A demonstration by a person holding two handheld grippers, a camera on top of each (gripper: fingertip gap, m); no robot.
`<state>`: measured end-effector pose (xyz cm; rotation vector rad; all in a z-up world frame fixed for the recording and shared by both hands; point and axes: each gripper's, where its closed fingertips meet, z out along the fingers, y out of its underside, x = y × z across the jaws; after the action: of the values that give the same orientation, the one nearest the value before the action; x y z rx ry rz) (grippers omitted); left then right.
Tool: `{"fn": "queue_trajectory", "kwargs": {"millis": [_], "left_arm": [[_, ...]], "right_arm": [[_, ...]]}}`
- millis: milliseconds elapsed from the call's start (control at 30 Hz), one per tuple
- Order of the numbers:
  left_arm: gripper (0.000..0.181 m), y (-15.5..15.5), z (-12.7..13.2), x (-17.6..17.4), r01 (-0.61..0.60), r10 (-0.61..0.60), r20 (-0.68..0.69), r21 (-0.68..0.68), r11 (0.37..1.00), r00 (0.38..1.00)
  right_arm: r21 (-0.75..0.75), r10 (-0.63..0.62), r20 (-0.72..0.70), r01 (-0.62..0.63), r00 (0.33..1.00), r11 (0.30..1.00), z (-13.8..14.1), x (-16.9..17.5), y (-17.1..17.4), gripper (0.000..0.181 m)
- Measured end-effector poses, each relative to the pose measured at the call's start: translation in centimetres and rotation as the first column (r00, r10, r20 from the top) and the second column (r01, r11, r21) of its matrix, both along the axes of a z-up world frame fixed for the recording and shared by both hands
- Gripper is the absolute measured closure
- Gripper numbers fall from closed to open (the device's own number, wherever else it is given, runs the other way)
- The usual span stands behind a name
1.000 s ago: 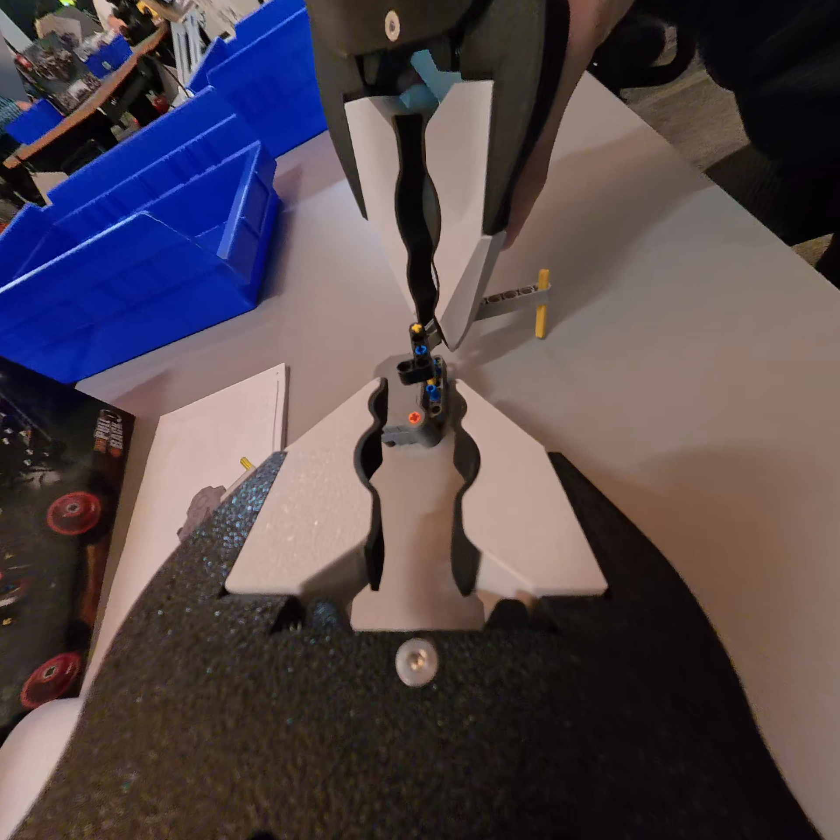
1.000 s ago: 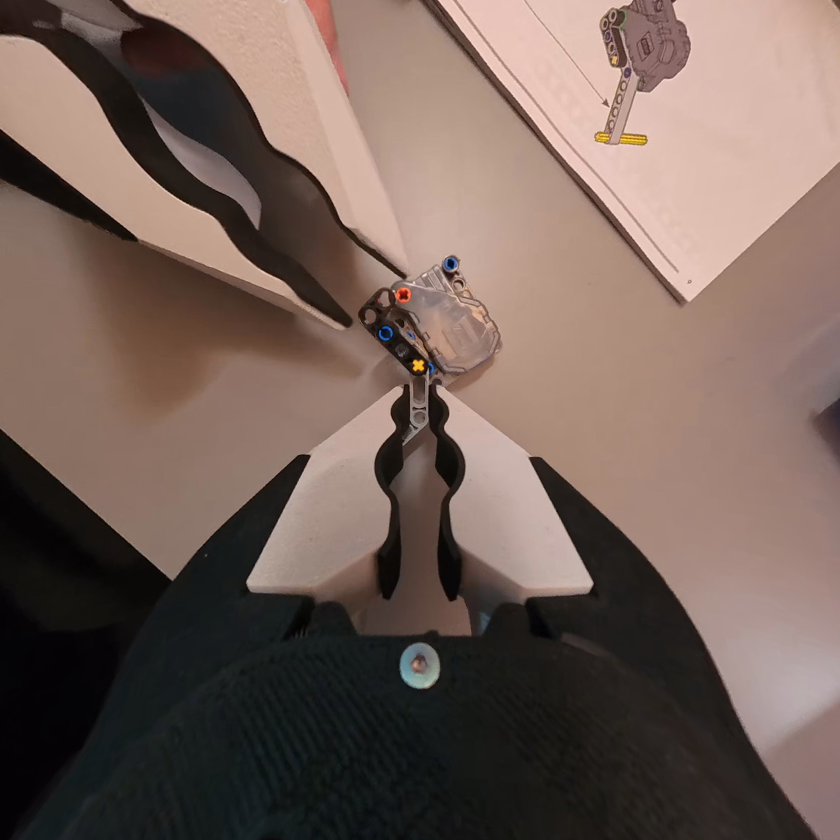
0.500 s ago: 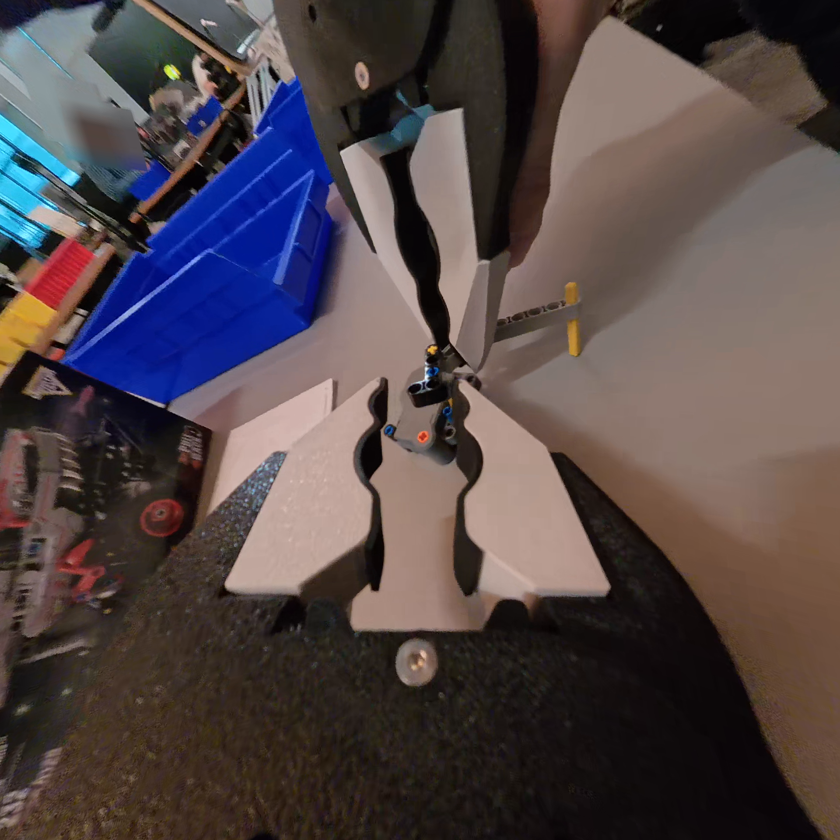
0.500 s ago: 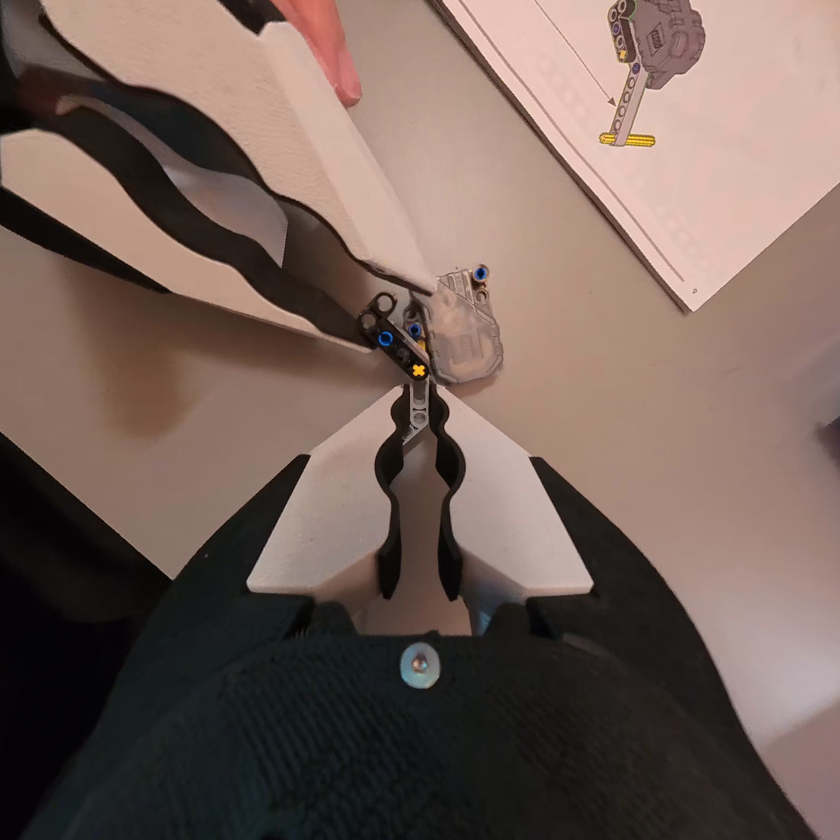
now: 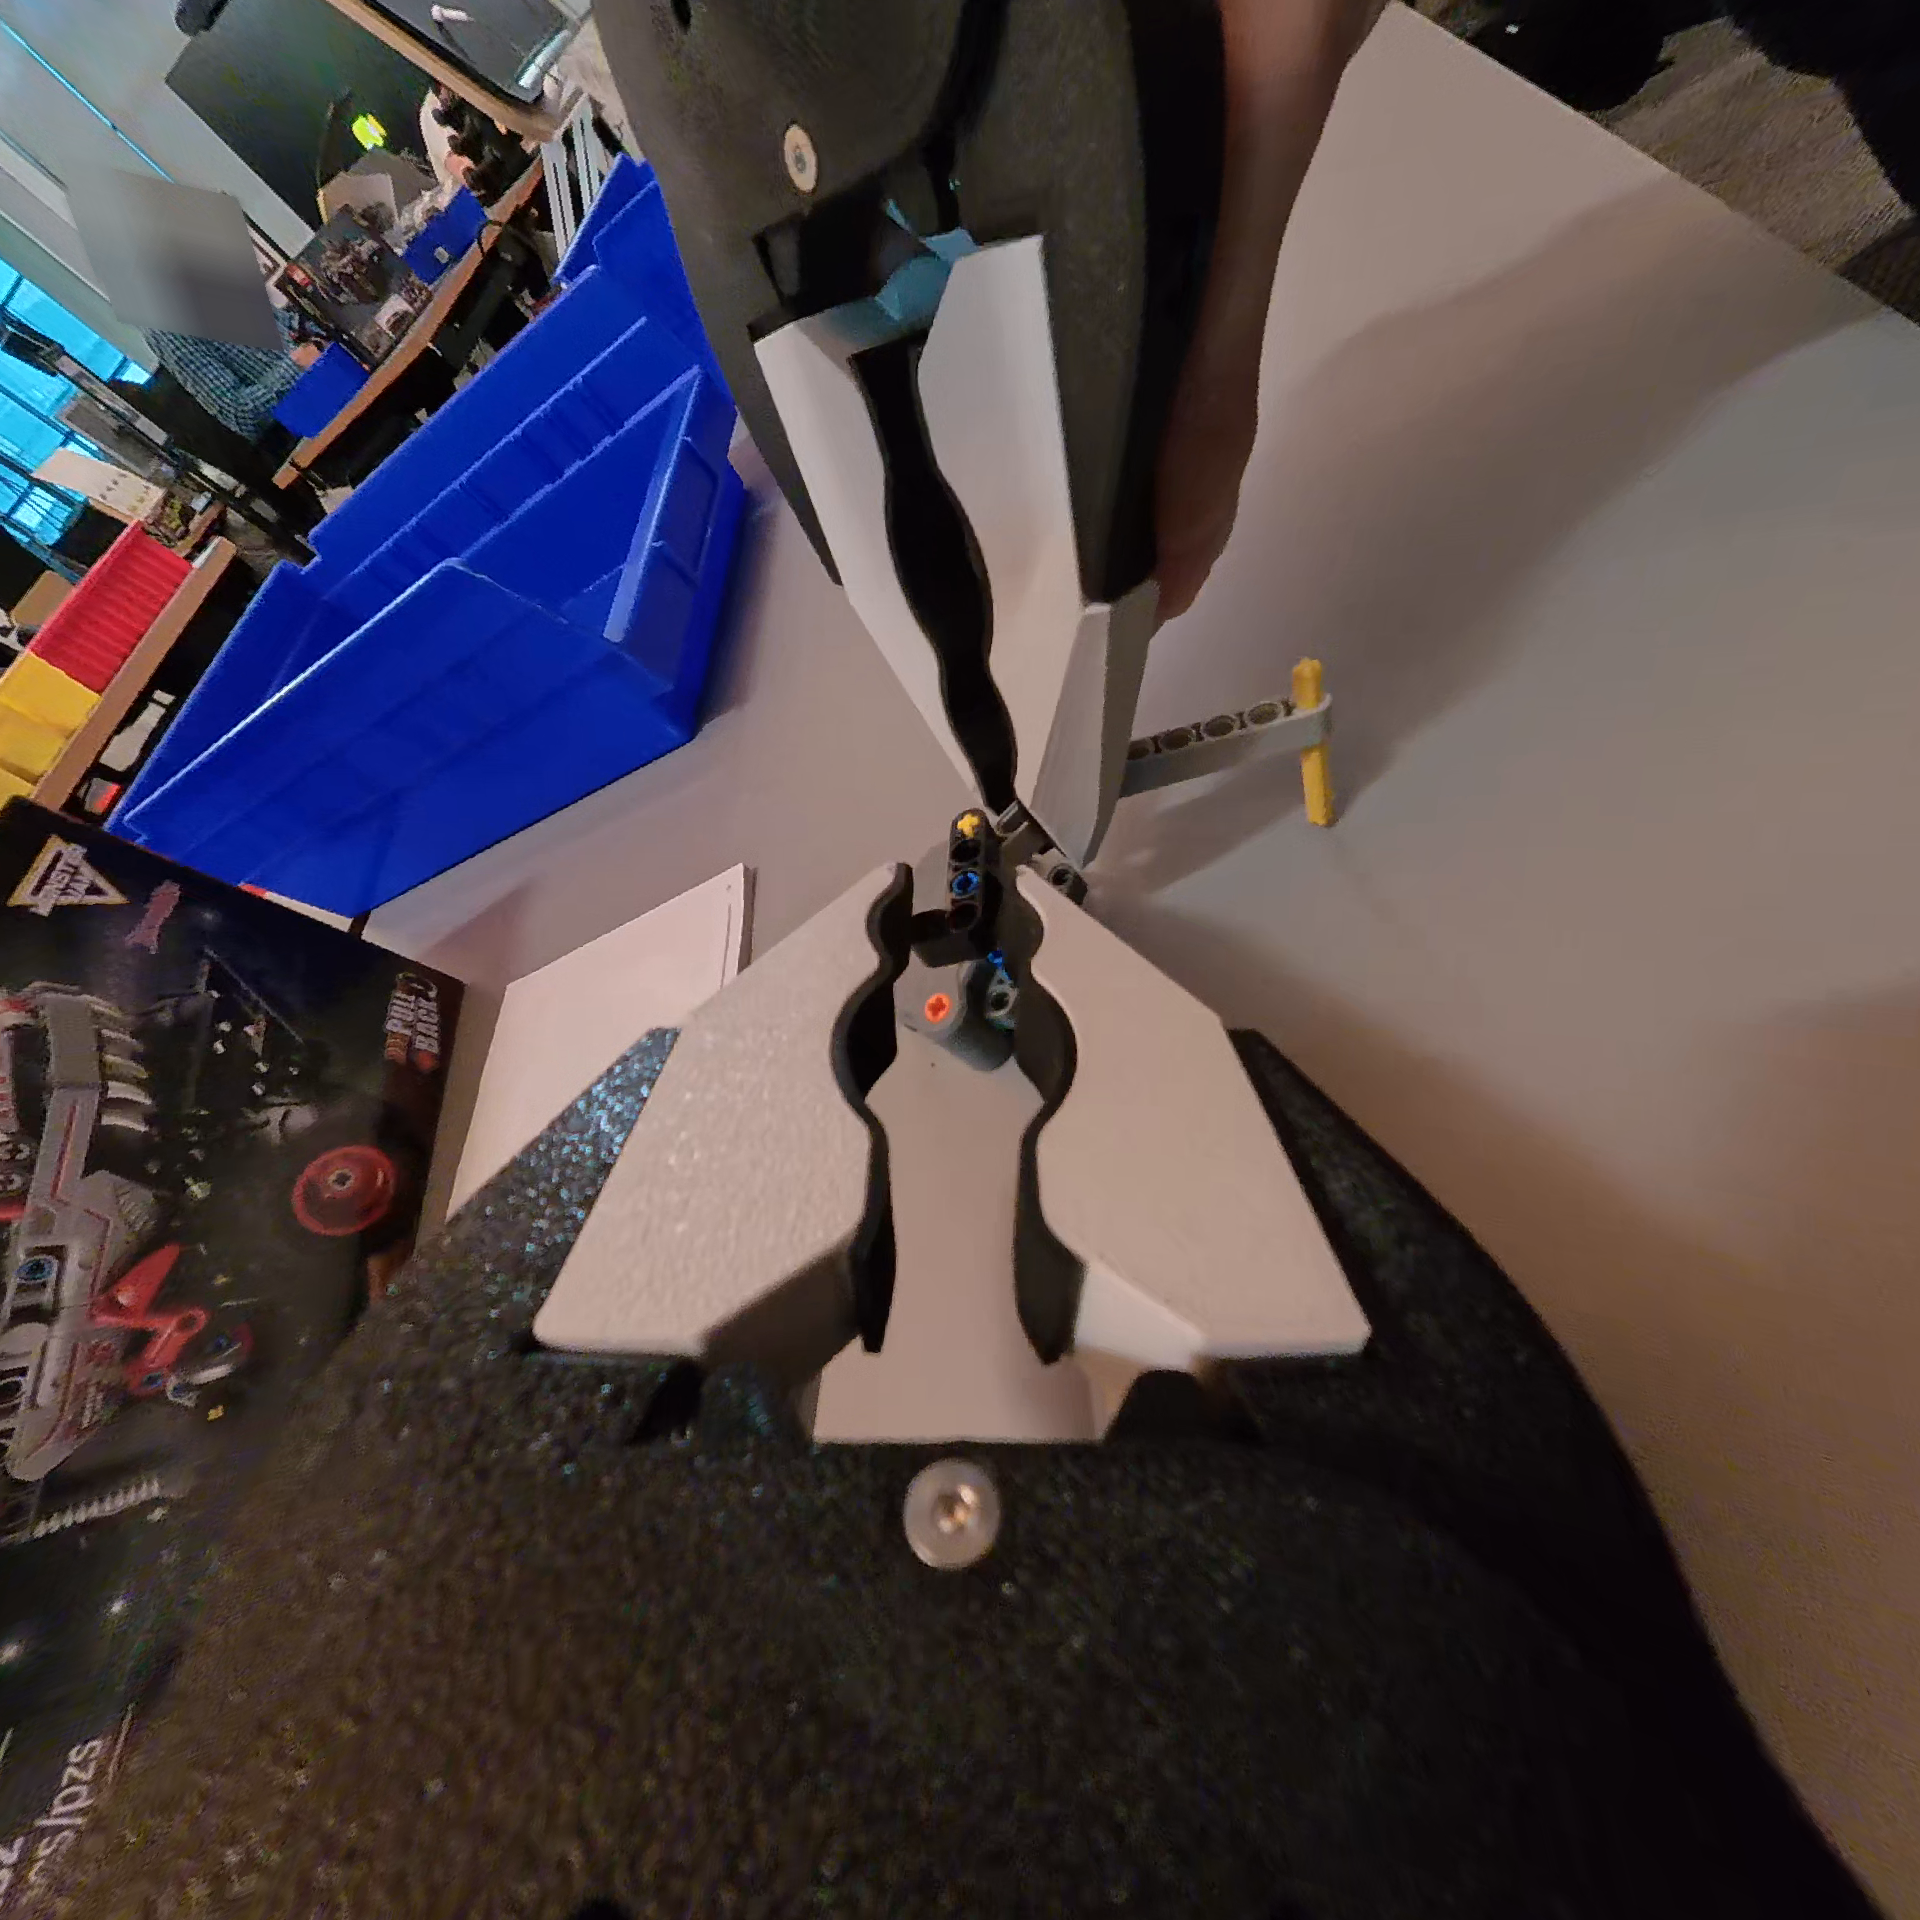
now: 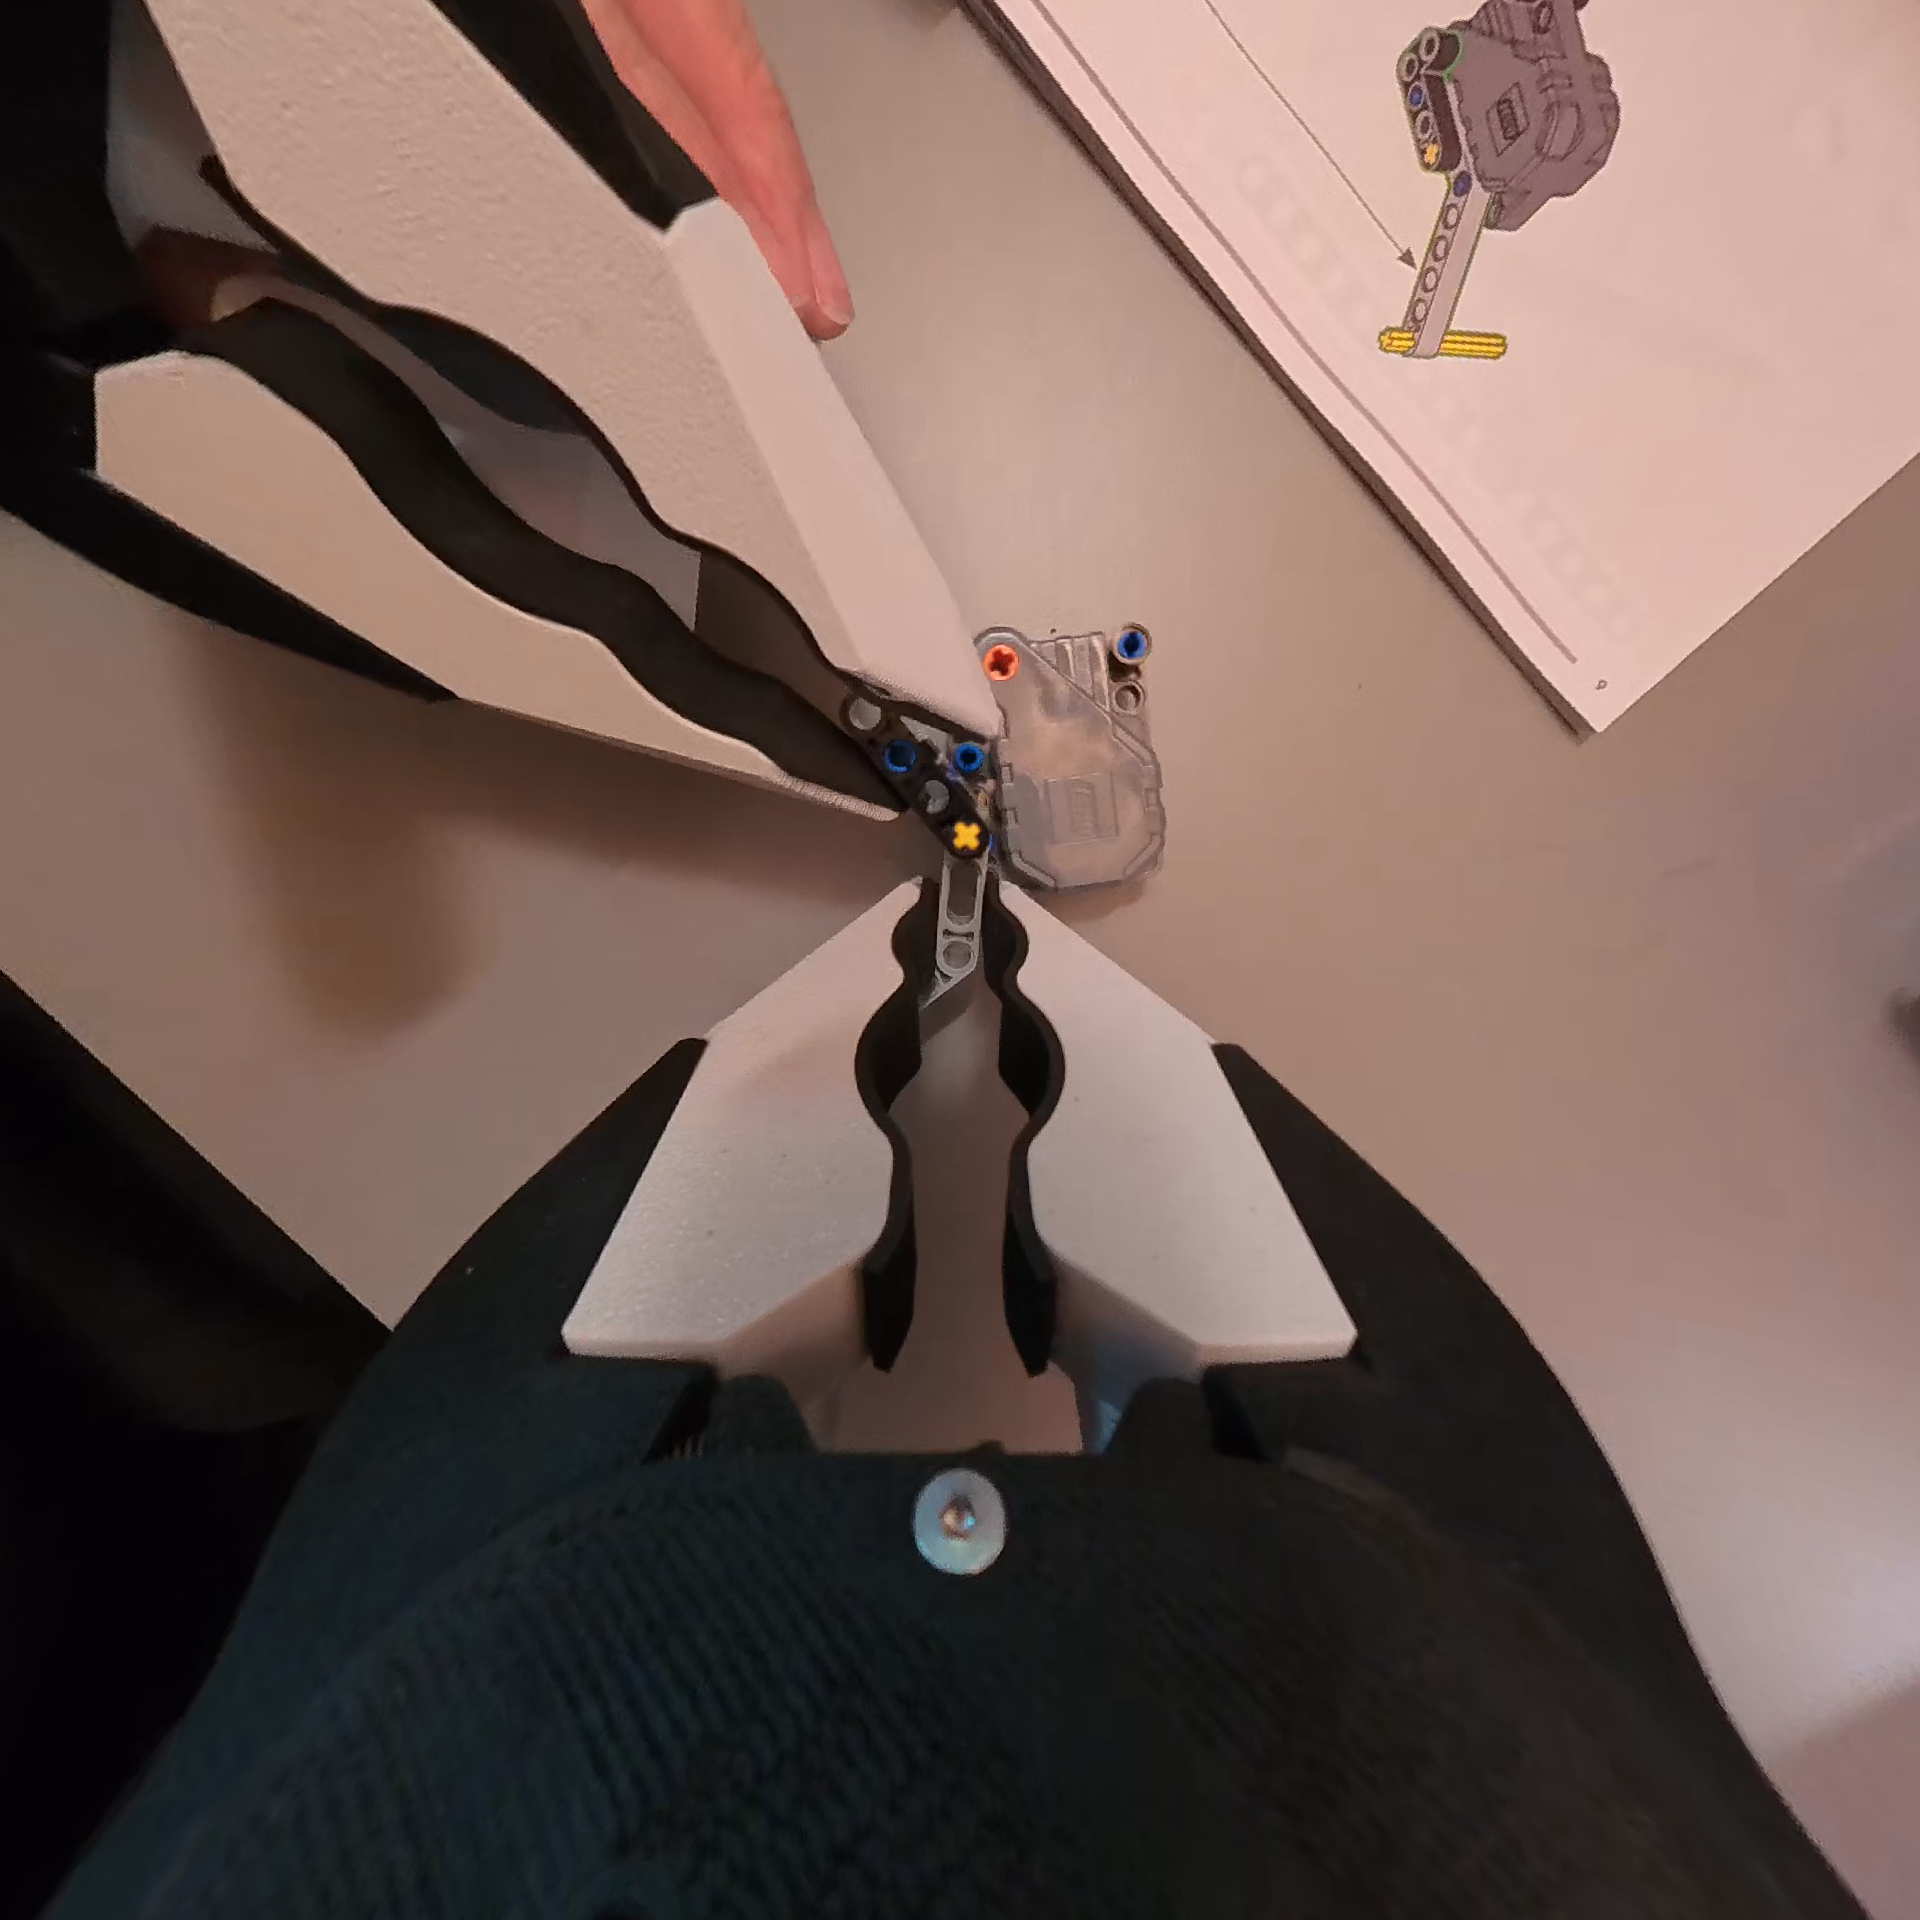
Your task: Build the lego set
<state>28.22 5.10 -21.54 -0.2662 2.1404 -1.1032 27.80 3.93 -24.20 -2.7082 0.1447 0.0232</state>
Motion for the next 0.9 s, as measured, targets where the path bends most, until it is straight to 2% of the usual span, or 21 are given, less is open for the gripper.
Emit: {"fn": "queue_trajectory", "kwargs": {"millis": [167, 400, 467, 600, 700, 767, 833, 900], "left_arm": [[0.167, 0.7, 0.1, 0.4, -0.019, 0.017, -0.033, -0.079, 0.997, 0.999], [0.141, 1.8, 0.4, 1.4, -0.102, 0.089, -0.088, -0.153, 0.983, 0.992], [0.131, 2.3, -0.3, 1.6, -0.151, 0.124, -0.170, -0.155, 0.976, 0.978], [0.119, 2.5, -2.5, 1.4, -0.231, 0.169, -0.392, -0.118, 0.966, 0.904], [0.122, 2.0, -3.5, 1.1, -0.225, 0.171, -0.442, -0.071, 0.972, 0.880], [0.130, 1.3, -3.9, 0.7, -0.198, 0.150, -0.464, -0.056, 0.979, 0.873], [0.127, 0.8, -4.0, 0.5, -0.191, 0.148, -0.462, -0.047, 0.981, 0.874], [0.130, 0.5, -3.8, 0.2, -0.189, 0.140, -0.465, -0.059, 0.980, 0.874]], "right_arm": [[0.050, -0.020, -0.037, 0.022, 0.999, 0.999, 0.1, 0.2, 0.6, 0.175], [0.060, -0.038, -0.066, 0.042, 0.997, 0.997, -0.2, 0.4, 0.6, 0.176], [0.059, -0.042, -0.068, 0.046, 0.997, 0.997, -0.2, 0.5, 0.6, 0.176], [0.057, -0.043, -0.071, 0.047, 0.997, 0.997, -0.2, 0.5, 0.5, 0.176], [0.056, -0.043, -0.074, 0.048, 0.996, 0.997, -0.2, 0.6, 0.5, 0.176], [0.054, -0.045, -0.078, 0.049, 0.996, 0.997, -0.3, 0.6, 0.4, 0.176], [0.046, -0.047, -0.081, 0.051, 0.996, 0.998, -0.3, 0.7, 0.2, 0.176], [0.025, -0.046, -0.084, 0.048, 0.995, 0.999, -0.3, 0.7, -0.5, 0.176]]}}
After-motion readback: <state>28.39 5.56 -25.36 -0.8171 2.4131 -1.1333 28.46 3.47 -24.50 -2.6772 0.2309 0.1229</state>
